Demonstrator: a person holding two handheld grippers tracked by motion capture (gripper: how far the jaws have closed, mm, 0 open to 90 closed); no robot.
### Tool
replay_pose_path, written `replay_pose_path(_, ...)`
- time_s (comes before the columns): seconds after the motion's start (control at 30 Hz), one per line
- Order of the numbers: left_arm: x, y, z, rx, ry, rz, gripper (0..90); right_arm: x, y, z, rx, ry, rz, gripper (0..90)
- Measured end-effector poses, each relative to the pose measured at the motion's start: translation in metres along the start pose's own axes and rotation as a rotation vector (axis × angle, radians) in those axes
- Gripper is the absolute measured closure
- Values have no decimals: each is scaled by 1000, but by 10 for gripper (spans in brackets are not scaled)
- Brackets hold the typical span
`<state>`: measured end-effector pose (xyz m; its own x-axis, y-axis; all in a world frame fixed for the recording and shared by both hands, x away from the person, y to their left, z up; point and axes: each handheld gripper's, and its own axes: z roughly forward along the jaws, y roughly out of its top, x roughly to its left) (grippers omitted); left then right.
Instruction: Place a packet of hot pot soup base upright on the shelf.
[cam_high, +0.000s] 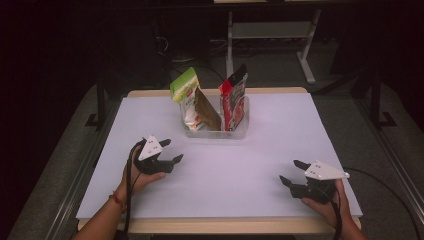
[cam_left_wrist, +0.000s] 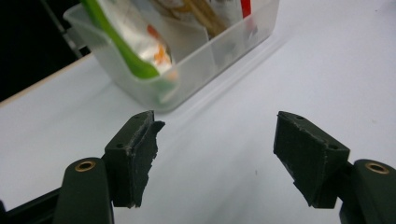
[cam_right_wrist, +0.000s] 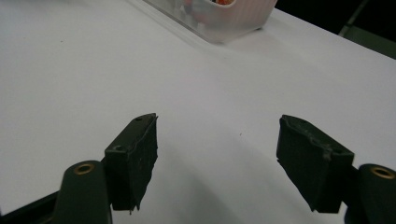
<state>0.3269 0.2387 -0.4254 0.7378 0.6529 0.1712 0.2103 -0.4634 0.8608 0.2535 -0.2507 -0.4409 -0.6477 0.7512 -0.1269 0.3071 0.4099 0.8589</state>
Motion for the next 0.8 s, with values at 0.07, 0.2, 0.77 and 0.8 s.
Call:
replay_pose_path(0.07, 0, -5, -6, -2, 5, -5, 291, 0, 0, 0, -3, -3, -6, 284)
replay_pose_path(0.2, 0, -12, -21, -11, 1, -19, 278, 0, 1, -1, -7, -8, -7, 284)
replay_pose_path(0.77, 9, -49, -72, -40, 67, -104, 248, -5, 7, 7, -32, -24, -10, 228)
replay_pose_path(0.8, 10, -51, -74, -43, 69, -105, 248, -6, 7, 7, -31, -26, -6, 215)
